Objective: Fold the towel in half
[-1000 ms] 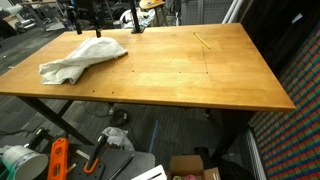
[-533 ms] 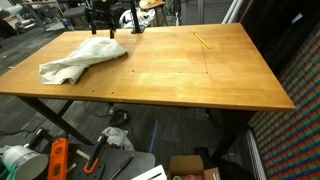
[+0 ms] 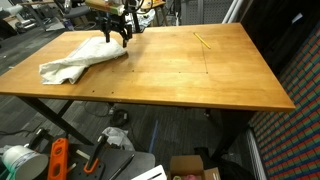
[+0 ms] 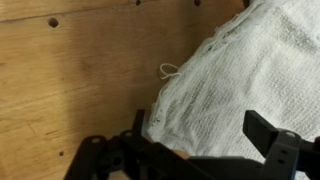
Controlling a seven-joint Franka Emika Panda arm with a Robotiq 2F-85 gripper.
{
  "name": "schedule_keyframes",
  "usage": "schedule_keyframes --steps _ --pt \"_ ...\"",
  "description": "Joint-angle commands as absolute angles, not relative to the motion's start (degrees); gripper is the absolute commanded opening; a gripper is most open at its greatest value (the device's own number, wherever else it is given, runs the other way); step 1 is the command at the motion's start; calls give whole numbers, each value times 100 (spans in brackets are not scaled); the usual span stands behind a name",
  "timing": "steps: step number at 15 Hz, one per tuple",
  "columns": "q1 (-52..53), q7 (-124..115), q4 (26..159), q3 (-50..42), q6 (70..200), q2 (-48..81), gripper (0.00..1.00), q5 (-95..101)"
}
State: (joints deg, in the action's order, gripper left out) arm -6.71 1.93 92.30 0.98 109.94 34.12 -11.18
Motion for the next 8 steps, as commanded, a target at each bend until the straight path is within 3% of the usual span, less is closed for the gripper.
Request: schedule_keyframes --steps 1,8 --pt "-795 229 9159 111 11413 3568 100 -1524" --pt "-817 211 9106 154 11714 3797 100 -1830"
